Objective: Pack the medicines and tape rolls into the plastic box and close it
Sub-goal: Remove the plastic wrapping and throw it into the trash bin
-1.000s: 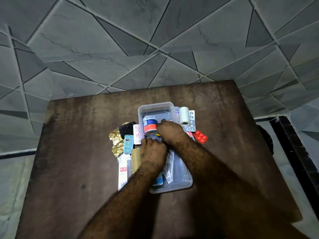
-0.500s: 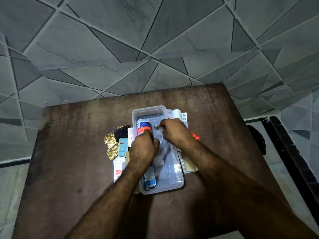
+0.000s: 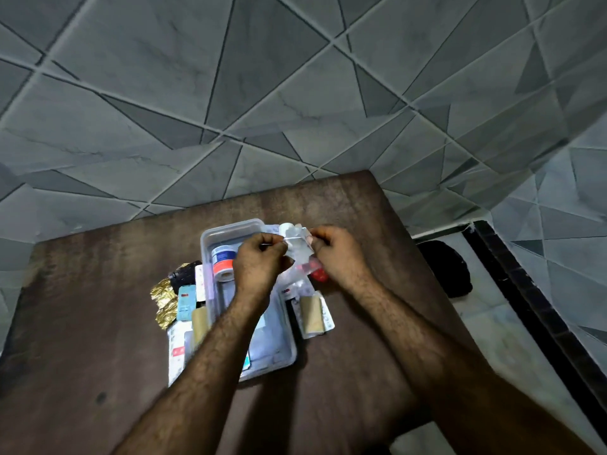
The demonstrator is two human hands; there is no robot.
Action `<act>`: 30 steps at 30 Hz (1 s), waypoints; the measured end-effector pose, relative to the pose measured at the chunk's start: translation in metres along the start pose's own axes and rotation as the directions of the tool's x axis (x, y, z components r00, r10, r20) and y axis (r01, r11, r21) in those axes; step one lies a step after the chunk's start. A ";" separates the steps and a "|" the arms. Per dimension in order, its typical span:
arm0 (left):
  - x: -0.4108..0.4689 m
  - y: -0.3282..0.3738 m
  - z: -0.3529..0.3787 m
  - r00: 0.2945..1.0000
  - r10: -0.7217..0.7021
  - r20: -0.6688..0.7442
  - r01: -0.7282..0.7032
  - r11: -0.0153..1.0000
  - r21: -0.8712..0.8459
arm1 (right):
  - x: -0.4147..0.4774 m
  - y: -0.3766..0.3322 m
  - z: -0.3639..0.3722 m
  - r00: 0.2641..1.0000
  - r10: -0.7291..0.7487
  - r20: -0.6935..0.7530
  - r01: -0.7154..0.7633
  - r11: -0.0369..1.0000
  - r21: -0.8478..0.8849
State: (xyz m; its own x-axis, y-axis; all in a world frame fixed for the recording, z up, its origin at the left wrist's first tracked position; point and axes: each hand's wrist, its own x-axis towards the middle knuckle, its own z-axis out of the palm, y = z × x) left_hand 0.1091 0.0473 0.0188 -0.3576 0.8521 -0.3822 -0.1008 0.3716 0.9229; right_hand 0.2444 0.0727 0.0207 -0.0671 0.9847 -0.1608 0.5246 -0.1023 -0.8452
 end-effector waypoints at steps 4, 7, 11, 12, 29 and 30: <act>-0.008 0.010 0.050 0.999 0.007 0.036 -0.004 0.998 -0.059 | 0.001 0.021 -0.049 0.994 0.038 -0.105 -0.032 0.998 0.057; -0.020 0.012 0.100 0.998 -0.002 0.060 0.009 0.992 -0.123 | -0.001 0.040 -0.092 0.981 0.125 -0.145 -0.099 0.979 0.177; -0.043 0.010 0.177 0.994 -0.026 0.110 0.049 0.977 -0.206 | -0.001 0.079 -0.156 0.953 0.265 -0.144 -0.202 0.915 0.348; -0.047 0.008 0.203 0.991 -0.039 0.126 0.066 0.975 -0.211 | 0.002 0.093 -0.177 0.945 0.291 -0.150 -0.217 0.901 0.376; -0.016 -0.081 0.523 0.970 -0.144 0.197 0.074 0.942 0.327 | 0.052 0.327 -0.384 0.760 0.383 -0.525 -0.300 0.923 0.240; -0.009 -0.092 0.535 0.972 -0.141 0.190 0.060 0.924 0.377 | 0.058 0.341 -0.388 0.747 0.375 -0.550 -0.297 0.927 0.229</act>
State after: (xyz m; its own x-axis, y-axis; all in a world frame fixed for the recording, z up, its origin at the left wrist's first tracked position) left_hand 0.6184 0.2028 -0.0877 -0.1572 0.8455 -0.5103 0.2353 0.5339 0.8121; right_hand 0.7485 0.1495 -0.0791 0.6132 0.7743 -0.1566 0.3119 -0.4194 -0.8525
